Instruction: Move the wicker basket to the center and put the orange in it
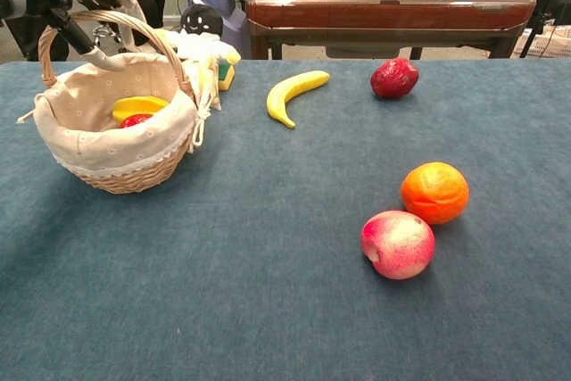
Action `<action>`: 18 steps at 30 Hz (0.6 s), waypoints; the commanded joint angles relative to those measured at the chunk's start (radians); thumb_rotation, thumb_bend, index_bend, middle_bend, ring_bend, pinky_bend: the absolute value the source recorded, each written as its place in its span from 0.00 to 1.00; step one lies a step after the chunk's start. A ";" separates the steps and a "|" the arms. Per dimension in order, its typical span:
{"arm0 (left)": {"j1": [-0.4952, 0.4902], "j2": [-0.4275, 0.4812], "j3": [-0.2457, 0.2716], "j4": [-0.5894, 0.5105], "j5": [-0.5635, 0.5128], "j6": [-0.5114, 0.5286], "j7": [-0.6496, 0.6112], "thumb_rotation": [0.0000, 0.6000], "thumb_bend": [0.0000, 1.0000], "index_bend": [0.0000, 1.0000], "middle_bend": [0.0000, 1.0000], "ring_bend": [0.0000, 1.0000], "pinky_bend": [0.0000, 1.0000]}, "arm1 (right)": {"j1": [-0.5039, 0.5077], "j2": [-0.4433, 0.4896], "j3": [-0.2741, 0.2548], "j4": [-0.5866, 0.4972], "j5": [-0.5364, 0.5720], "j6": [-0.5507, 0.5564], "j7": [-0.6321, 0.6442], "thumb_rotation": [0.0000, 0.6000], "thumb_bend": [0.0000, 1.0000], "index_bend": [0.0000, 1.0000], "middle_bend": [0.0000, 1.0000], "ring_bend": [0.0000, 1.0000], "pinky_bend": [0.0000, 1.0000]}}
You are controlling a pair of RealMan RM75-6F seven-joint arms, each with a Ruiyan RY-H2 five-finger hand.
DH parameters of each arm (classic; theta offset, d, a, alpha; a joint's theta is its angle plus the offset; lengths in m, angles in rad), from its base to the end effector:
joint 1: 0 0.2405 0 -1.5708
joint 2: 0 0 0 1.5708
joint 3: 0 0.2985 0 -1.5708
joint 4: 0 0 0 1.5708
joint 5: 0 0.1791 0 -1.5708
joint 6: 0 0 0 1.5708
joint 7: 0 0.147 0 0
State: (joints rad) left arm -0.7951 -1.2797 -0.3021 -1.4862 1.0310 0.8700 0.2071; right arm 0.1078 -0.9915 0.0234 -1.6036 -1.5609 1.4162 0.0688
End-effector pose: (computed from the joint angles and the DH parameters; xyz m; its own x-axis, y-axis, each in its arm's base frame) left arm -0.1774 0.4261 0.1317 0.4076 0.1446 0.9016 0.8911 -0.2787 -0.3582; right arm -0.3358 -0.1871 0.2352 0.4654 -0.0803 0.8814 -0.8845 -0.0775 0.4600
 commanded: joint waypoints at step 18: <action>0.011 0.003 0.056 -0.026 0.039 0.079 0.051 1.00 0.18 0.74 0.77 0.65 0.50 | 0.010 -0.007 -0.002 -0.001 0.024 -0.031 -0.007 1.00 0.17 0.28 0.24 0.20 0.31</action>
State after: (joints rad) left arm -0.7852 -1.2785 -0.2471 -1.5094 1.0665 0.9468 0.2607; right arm 0.1174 -0.9981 0.0212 -1.6045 -1.5368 1.3858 0.0624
